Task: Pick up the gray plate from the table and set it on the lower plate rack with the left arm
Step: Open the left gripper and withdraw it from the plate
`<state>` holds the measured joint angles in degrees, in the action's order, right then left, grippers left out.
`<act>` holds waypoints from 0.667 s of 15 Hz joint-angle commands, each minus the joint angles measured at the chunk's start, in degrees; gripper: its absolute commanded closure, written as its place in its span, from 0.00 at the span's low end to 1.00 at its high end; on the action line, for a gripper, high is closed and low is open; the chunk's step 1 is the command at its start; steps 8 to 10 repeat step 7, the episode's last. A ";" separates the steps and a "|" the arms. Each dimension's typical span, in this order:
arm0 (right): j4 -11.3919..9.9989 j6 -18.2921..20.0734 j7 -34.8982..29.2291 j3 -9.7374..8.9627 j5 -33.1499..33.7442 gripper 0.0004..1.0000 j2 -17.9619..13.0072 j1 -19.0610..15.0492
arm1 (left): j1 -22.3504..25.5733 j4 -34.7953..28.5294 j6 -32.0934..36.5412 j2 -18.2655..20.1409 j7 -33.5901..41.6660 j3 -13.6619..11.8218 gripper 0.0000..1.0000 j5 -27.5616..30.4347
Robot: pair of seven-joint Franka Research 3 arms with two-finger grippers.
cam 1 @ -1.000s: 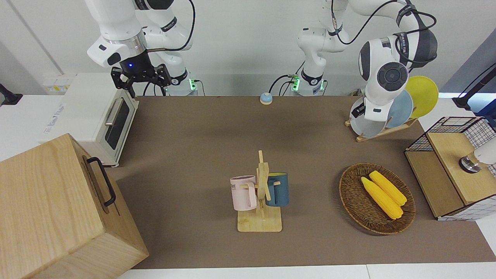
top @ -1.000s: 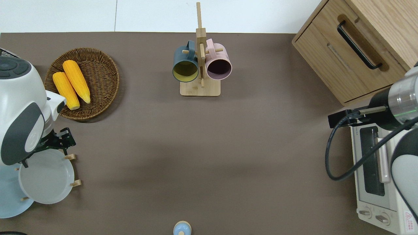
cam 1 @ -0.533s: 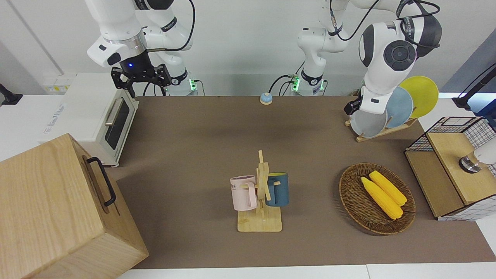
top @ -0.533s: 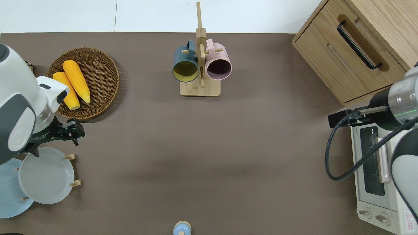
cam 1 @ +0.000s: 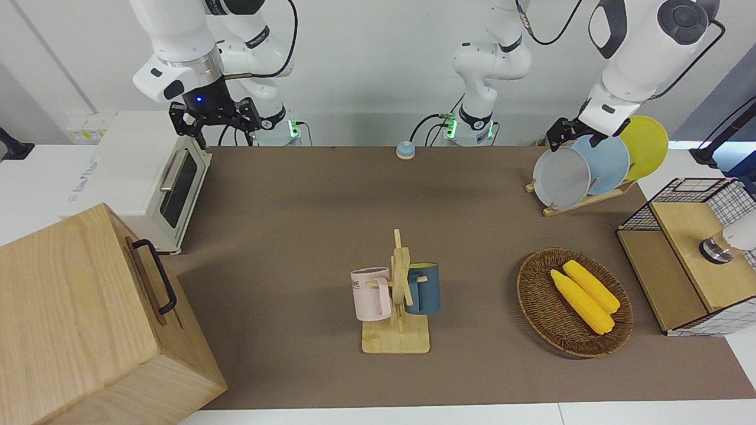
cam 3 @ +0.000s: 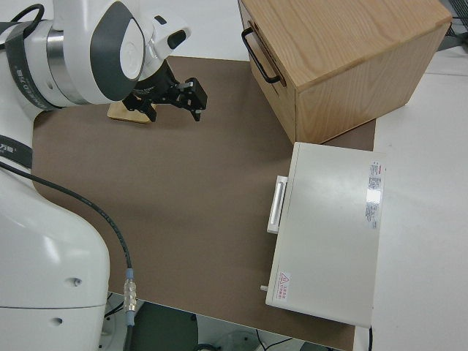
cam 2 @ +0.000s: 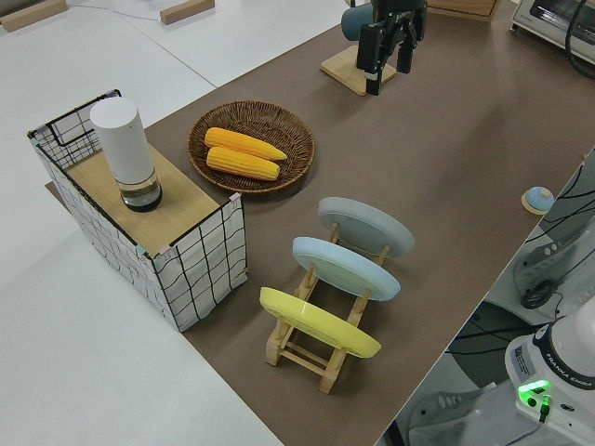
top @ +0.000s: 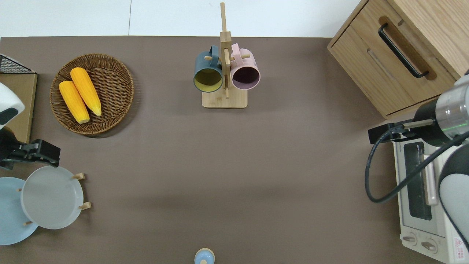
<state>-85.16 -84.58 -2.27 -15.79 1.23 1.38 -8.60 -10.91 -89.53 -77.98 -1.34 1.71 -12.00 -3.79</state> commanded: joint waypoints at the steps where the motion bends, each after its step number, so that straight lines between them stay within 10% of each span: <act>1: 0.52 0.82 -0.72 -0.99 0.09 0.02 -0.07 -1.15 | -0.07 1.46 0.02 -0.16 3.40 0.57 0.00 4.04; 10: 0.52 0.82 -0.72 -0.99 0.09 0.02 -0.07 -1.06 | -0.34 1.55 -3.32 -0.33 -7.95 1.28 0.00 5.98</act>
